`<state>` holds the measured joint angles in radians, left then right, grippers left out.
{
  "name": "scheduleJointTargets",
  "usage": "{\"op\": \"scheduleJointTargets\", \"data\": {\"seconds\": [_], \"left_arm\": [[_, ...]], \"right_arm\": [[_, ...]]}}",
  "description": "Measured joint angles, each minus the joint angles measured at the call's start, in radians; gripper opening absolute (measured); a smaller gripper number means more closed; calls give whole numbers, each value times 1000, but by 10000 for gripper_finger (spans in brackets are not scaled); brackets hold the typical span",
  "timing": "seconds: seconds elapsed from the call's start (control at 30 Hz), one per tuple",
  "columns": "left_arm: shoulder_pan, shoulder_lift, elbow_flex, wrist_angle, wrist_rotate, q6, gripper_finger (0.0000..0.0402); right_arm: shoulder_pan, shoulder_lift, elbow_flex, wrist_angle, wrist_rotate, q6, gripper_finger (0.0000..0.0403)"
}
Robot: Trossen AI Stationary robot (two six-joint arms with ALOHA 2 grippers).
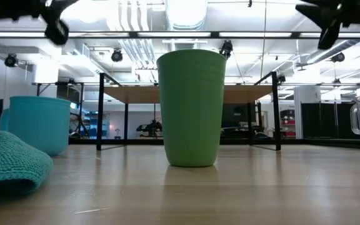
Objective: Stack small to large cups/mugs on shelf
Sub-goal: Put the green cup on the shelf
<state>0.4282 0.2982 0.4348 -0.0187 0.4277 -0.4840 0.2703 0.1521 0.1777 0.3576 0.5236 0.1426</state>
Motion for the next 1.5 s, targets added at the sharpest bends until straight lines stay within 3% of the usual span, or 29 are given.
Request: {"op": "scheduleJointTargets", "data": {"seconds": [0.23,0.43,0.53,0.8,0.93,1.1,1.17,1.37,1.5], "left_arm": [[0,267,335,-99,9,231,59],[-26,494,576,-439,33,387,59],[-68,608,663,-535,35,442,59],[-187,843,825,-539,44,515,59],[-195,942,843,-542,49,466,59],[-251,1025,856,-546,129,482,59],[-310,1060,858,-569,97,539,59],[-460,1143,915,-652,-198,608,59],[-505,1194,927,-680,-221,629,59]], "right_arm": [[0,96,325,-551,0,102,89],[0,218,546,-803,0,145,89],[0,274,626,-847,0,98,89],[0,405,767,-853,1,-104,89],[0,460,815,-863,1,-142,89],[0,514,855,-984,1,-115,89],[0,532,867,-1048,1,-78,89],[0,580,860,-1137,1,11,89],[0,605,835,-1139,1,-13,89]]}}
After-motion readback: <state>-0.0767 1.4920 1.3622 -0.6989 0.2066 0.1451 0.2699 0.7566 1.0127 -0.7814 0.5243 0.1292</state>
